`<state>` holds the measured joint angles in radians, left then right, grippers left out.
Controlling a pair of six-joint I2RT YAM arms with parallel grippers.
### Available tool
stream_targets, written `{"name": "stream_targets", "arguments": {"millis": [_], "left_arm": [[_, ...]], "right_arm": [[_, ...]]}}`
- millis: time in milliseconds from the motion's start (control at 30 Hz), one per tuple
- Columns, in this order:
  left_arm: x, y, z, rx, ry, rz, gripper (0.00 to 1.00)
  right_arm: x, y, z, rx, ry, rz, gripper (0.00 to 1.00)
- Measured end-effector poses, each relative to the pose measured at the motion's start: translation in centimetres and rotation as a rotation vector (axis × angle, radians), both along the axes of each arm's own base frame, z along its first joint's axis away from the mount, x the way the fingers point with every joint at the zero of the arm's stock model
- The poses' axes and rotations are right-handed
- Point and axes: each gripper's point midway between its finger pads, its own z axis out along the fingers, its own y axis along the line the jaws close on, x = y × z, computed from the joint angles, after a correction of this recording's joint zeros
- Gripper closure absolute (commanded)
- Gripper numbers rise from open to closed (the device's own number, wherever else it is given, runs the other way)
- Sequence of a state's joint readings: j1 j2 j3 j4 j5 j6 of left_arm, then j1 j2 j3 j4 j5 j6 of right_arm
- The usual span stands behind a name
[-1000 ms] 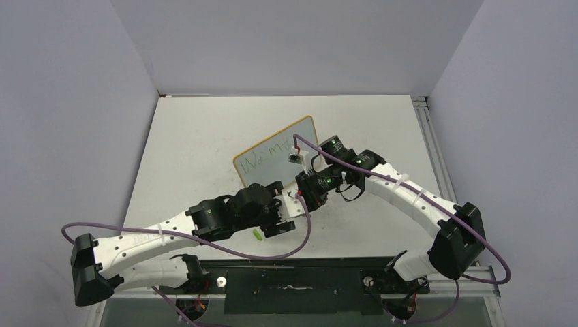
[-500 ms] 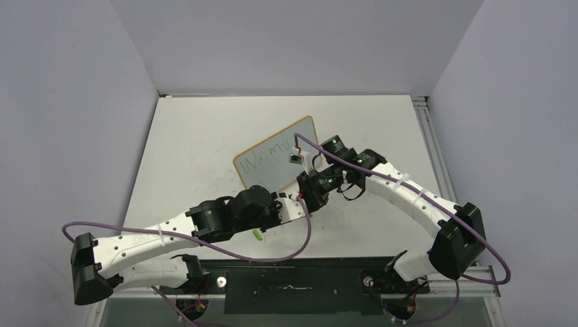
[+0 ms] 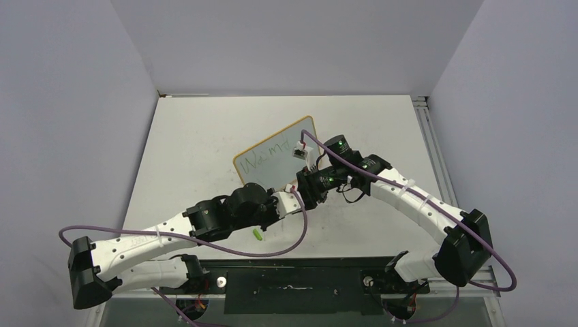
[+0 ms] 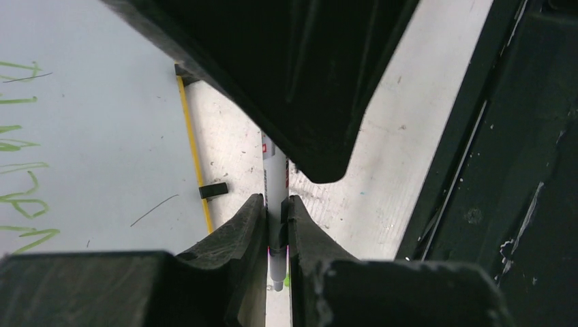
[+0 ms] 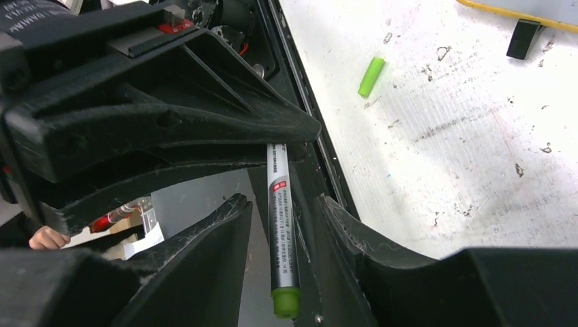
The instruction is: Write a sentence on the whiteboard
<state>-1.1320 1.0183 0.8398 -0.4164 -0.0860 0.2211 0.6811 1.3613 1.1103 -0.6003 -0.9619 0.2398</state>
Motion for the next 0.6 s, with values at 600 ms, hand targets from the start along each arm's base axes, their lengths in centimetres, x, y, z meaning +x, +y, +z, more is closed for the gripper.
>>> {"name": "stream_targets", "arguments": {"millis": [600], "left_arm": [[-0.1, -0.1, 0.8, -0.051, 0.03, -0.014, 1.0]], "right_arm": [[0.8, 0.8, 1.0, 0.051, -0.019, -0.03, 0.7]]}}
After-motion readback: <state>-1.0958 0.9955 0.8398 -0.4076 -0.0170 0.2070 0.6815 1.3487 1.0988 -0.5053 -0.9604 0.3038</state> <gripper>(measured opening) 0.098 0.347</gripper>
